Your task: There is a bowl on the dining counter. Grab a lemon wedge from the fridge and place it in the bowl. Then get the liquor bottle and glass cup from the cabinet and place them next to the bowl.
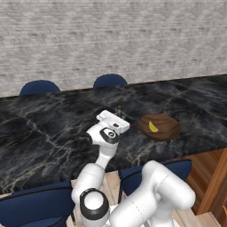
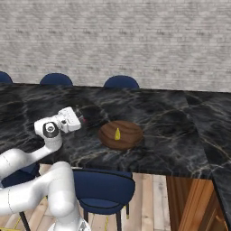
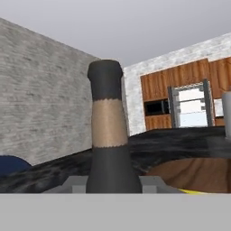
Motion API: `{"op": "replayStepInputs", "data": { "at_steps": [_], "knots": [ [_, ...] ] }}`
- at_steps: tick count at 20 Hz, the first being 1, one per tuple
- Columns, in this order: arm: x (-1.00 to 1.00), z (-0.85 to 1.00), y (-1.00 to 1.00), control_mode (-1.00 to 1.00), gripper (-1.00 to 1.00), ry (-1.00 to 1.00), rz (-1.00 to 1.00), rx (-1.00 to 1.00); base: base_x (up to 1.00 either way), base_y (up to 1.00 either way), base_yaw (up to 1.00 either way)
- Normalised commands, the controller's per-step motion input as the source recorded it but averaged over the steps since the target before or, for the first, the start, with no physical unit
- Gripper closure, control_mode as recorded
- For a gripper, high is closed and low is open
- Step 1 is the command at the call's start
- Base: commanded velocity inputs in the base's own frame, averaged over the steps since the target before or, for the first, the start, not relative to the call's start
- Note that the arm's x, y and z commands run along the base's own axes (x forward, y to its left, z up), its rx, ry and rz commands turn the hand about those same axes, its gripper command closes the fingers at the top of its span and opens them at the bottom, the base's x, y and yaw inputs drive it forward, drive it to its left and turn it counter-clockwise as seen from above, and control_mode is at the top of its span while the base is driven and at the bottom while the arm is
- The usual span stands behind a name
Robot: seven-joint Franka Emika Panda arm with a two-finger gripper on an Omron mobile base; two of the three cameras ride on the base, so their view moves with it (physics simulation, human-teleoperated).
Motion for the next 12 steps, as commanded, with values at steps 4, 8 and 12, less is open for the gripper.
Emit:
{"op": "replayStepInputs", "data": {
  "at_steps": [4,8,12],
  "knots": [
    [0.0,-0.11,-0.15,-1.0,1.0,-0.04,-0.03,0.0,0.0,0.0,0.0],
    [0.0,-0.05,-0.34,-1.0,1.0,0.0,-0.08,0.0,0.0,0.0,0.0],
    [0.0,0.0,-0.27,-1.0,1.0,0.0,-0.1,0.0,0.0,0.0,0.0]
  ]
}}
